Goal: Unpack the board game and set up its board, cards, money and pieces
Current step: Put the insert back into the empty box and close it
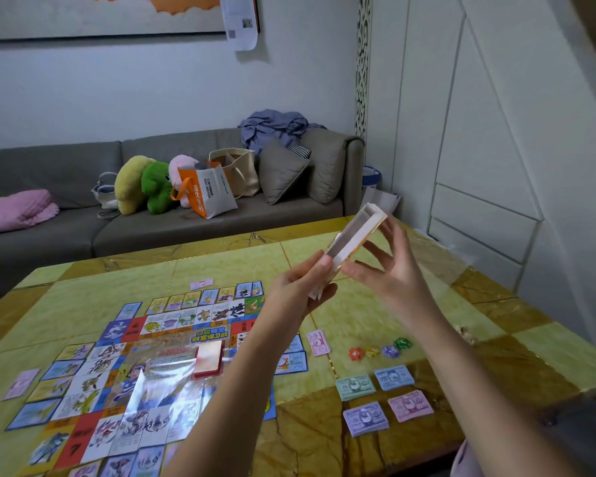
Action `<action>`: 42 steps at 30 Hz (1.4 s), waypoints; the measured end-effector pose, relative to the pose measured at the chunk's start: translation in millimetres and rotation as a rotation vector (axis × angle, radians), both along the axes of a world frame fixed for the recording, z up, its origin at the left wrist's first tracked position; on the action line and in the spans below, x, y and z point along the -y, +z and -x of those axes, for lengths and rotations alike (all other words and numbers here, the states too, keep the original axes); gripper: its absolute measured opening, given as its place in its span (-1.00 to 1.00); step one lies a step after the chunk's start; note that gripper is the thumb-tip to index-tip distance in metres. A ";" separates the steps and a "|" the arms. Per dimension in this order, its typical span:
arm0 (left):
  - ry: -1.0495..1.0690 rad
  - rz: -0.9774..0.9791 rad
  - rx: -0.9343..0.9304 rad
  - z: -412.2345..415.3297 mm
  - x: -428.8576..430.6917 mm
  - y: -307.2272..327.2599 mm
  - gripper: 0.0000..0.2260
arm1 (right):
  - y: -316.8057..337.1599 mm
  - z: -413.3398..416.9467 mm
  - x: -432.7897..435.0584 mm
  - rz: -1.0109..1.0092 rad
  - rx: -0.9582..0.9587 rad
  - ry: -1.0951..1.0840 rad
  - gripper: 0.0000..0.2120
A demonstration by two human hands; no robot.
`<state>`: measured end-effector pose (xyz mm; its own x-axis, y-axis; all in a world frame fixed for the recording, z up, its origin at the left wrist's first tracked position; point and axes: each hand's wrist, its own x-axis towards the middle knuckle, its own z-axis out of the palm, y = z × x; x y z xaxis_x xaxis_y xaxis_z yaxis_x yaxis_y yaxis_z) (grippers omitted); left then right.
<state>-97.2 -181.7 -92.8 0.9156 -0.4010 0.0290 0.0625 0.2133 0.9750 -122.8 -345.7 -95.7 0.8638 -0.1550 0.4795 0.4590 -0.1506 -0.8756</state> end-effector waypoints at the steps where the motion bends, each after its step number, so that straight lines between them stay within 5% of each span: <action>1: 0.001 -0.005 0.013 0.6 3.0 0.2 -0.44 | -2.1 -0.5 -3.4 0.001 -0.001 -0.003 -0.08; 6: -0.027 -0.002 0.017 2.6 6.8 3.5 -0.48 | -6.5 1.2 -13.3 0.054 -0.041 0.050 0.10; 13: -0.086 -0.107 0.029 -1.7 -1.7 3.5 -0.46 | -9.5 2.8 -11.4 0.087 -0.081 0.161 0.04; 26: -0.017 -0.102 0.115 5.5 1.8 8.5 -0.57 | 2.6 -0.6 -3.0 -0.191 -0.093 0.108 -0.48; 32: -0.005 -0.161 0.150 11.4 5.1 10.2 -0.56 | 5.4 -0.1 1.1 -0.202 -0.060 0.077 -0.54; 39: 0.020 -0.236 0.230 8.2 2.2 9.9 -0.35 | 6.4 -3.9 4.9 -0.143 -0.060 0.093 -0.37; 42: -0.015 -0.242 0.277 9.4 0.9 10.4 -0.41 | 5.9 -4.2 4.9 -0.139 -0.069 0.118 -0.31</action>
<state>-106.6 -182.6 -82.4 0.8804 -0.4399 0.1773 -0.2093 -0.0248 0.9775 -118.6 -350.6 -89.7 0.9100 -0.1116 0.3993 0.4042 0.0249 -0.9143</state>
